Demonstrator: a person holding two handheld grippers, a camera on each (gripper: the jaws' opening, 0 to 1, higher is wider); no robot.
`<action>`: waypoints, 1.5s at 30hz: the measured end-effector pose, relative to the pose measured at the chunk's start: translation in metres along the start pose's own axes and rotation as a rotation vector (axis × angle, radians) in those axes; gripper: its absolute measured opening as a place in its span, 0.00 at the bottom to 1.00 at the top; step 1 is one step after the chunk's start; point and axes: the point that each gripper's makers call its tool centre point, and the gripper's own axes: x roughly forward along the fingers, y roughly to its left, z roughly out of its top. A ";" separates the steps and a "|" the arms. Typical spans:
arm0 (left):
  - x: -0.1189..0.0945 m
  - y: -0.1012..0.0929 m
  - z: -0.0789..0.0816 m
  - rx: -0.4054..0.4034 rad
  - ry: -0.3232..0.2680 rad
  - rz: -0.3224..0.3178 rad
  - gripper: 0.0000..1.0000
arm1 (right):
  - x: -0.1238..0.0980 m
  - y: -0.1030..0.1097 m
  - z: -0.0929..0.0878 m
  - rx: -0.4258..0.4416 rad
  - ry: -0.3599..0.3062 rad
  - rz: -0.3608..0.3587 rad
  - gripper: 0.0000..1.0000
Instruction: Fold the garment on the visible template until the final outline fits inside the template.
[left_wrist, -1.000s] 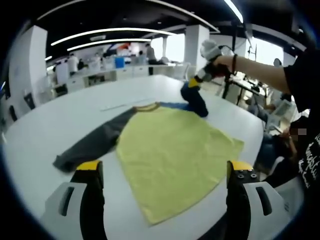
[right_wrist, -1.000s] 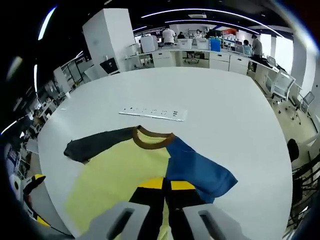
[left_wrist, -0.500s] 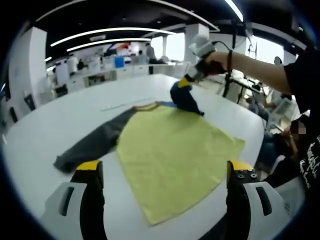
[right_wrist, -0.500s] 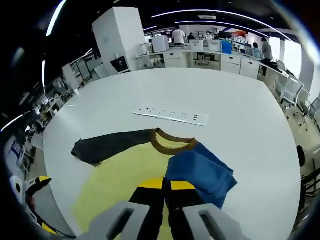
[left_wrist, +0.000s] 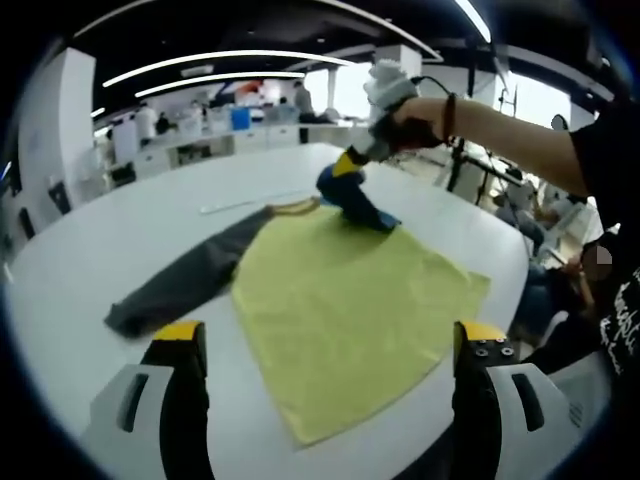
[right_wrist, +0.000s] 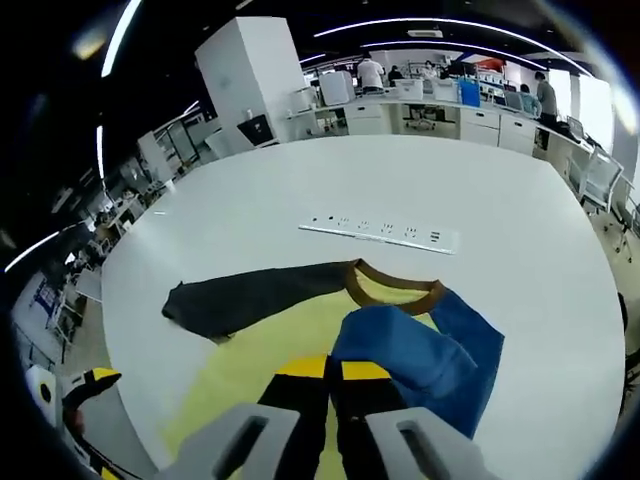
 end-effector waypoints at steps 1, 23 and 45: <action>0.000 0.000 -0.001 0.000 0.001 0.000 0.99 | 0.003 0.001 0.000 0.002 0.002 0.002 0.00; -0.001 0.006 -0.008 -0.011 0.022 0.007 0.99 | 0.047 0.020 -0.027 0.020 0.070 0.017 0.00; 0.003 0.012 -0.018 -0.028 0.047 0.009 0.99 | 0.083 0.029 -0.069 0.004 0.130 0.020 0.00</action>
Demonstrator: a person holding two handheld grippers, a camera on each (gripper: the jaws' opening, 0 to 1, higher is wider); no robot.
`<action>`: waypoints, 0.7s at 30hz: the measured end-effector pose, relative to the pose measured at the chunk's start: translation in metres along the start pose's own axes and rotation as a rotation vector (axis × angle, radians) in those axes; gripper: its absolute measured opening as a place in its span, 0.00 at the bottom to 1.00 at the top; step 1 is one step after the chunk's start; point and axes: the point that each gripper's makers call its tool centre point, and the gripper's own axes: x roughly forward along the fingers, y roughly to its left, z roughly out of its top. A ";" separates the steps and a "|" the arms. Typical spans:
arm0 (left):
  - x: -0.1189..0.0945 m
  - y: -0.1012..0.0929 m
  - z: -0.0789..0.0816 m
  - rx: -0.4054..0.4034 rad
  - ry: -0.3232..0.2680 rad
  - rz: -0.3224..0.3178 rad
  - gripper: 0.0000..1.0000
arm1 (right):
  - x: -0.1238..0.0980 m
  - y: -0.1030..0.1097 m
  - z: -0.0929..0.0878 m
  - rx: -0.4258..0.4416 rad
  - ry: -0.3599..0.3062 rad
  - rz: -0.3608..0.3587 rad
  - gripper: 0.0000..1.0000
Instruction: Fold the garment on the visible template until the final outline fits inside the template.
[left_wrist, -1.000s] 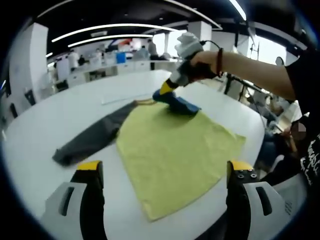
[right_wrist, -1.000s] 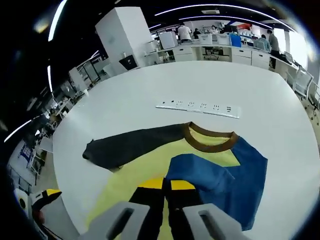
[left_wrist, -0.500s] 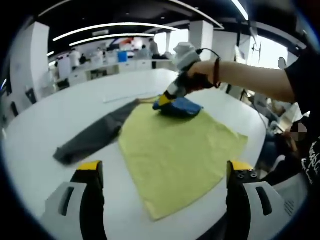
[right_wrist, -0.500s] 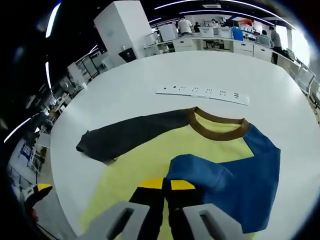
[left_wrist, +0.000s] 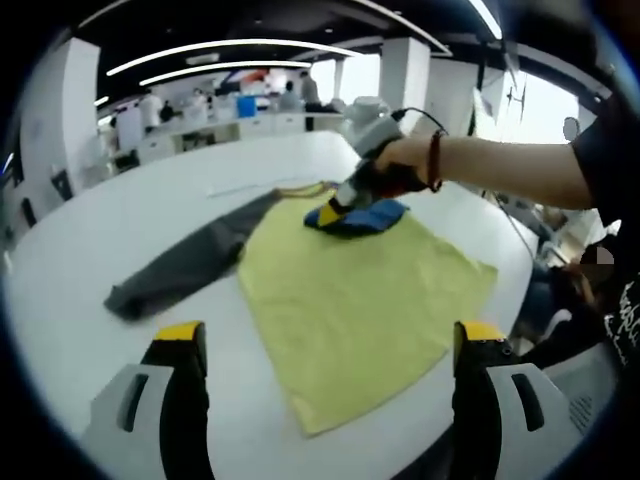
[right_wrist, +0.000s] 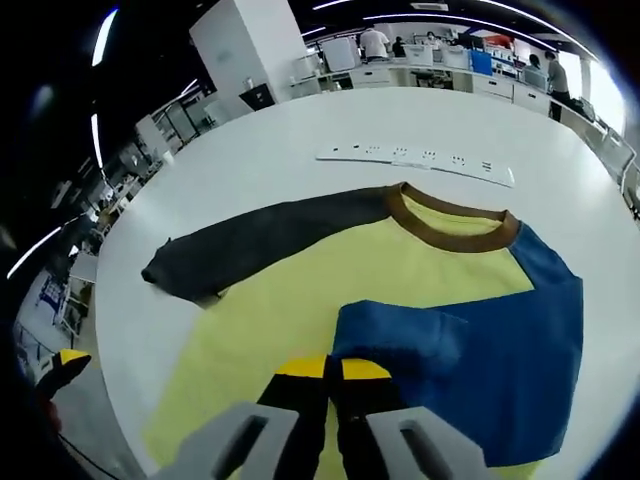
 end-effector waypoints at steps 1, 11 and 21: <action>0.000 0.000 0.000 0.000 -0.001 -0.001 0.99 | 0.001 0.001 -0.001 -0.008 0.003 0.000 0.00; 0.000 0.001 -0.004 -0.003 0.010 0.001 0.99 | 0.004 0.012 -0.012 -0.054 0.031 0.039 0.06; -0.001 0.002 -0.001 -0.001 0.002 0.007 0.99 | -0.021 0.005 -0.003 -0.112 -0.002 0.062 0.09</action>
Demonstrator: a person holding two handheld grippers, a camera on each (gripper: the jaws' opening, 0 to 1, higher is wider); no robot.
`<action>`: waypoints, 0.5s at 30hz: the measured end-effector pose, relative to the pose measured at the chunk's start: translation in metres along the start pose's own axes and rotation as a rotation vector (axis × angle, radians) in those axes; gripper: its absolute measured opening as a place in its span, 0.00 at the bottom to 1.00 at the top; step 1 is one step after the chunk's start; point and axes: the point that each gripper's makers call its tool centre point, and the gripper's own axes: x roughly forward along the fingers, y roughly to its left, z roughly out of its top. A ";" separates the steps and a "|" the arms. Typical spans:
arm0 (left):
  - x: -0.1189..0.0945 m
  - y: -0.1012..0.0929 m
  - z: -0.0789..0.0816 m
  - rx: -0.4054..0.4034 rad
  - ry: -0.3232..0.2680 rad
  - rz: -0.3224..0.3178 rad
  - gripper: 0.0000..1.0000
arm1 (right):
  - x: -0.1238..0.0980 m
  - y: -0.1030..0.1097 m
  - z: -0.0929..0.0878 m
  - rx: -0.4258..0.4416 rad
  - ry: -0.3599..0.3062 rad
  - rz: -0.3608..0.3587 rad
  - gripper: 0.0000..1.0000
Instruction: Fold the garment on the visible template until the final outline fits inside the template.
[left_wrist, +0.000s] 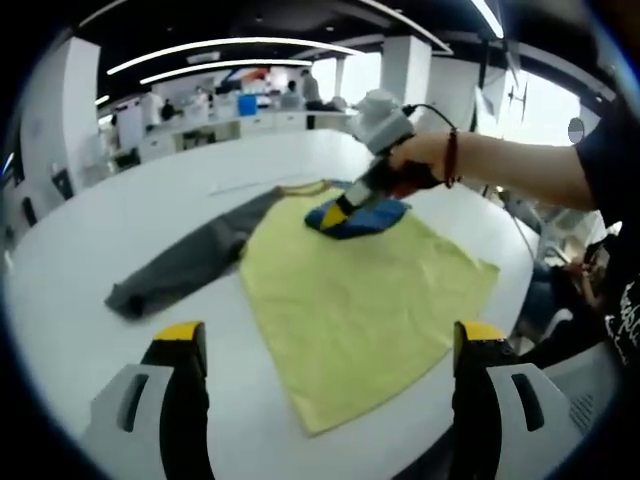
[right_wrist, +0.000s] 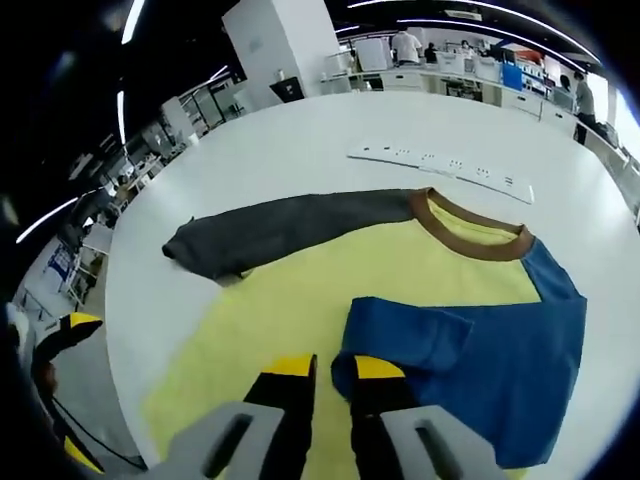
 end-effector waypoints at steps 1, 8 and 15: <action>0.000 0.000 0.000 -0.001 -0.001 0.001 0.99 | -0.003 -0.005 0.000 -0.018 -0.001 -0.013 0.09; -0.001 0.001 -0.001 -0.001 0.001 0.005 0.99 | -0.013 -0.039 -0.005 -0.043 0.006 -0.082 0.10; 0.000 0.001 -0.002 -0.001 0.008 0.005 0.99 | -0.011 -0.053 -0.007 -0.069 -0.007 -0.061 0.19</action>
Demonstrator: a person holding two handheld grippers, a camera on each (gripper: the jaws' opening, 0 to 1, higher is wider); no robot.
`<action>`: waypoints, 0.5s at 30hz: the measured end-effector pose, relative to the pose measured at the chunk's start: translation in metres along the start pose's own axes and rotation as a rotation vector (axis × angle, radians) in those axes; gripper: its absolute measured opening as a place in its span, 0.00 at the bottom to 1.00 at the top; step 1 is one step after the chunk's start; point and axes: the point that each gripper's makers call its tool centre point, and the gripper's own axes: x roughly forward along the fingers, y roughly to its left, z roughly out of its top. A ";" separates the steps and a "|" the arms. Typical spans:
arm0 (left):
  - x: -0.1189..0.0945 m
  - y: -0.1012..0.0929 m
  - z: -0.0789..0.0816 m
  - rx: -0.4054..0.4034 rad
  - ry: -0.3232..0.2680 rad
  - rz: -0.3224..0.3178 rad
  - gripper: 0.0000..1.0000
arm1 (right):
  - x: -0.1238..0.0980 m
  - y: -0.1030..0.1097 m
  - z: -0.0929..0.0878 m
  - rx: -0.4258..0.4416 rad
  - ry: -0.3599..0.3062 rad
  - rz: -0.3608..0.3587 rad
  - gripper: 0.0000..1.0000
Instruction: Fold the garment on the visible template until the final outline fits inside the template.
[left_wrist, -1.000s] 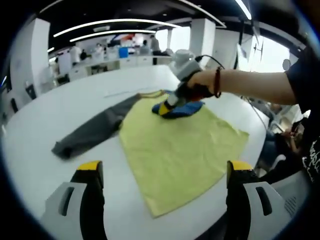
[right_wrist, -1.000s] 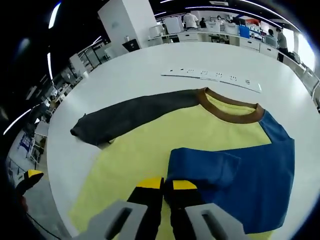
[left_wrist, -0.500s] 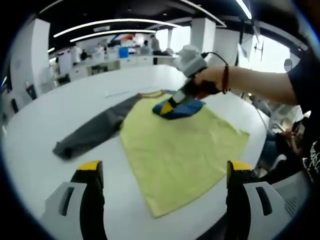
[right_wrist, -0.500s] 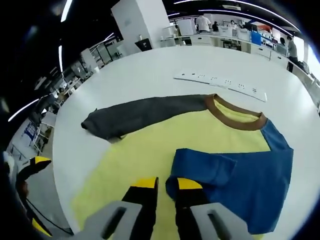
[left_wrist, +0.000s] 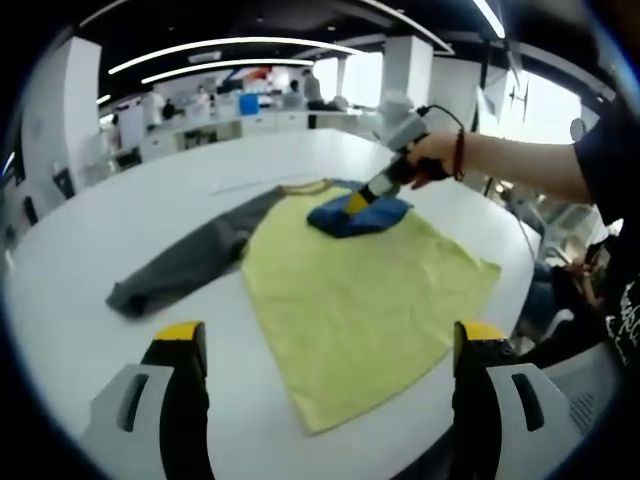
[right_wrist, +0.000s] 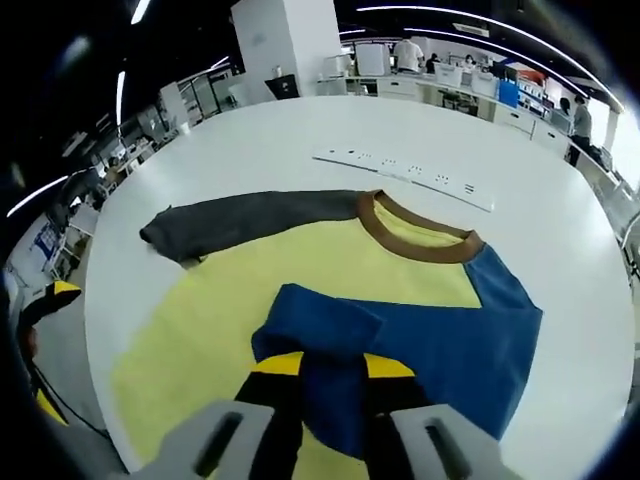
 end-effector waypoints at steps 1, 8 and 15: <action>0.000 0.000 0.000 0.000 0.001 0.001 0.99 | 0.001 0.000 0.001 -0.002 -0.006 0.009 0.22; 0.001 0.002 0.000 -0.003 0.001 0.004 0.99 | 0.005 -0.004 0.004 -0.012 -0.035 0.035 0.29; 0.000 0.003 -0.002 -0.005 0.009 0.011 0.99 | 0.004 -0.003 0.010 -0.031 -0.069 0.060 0.17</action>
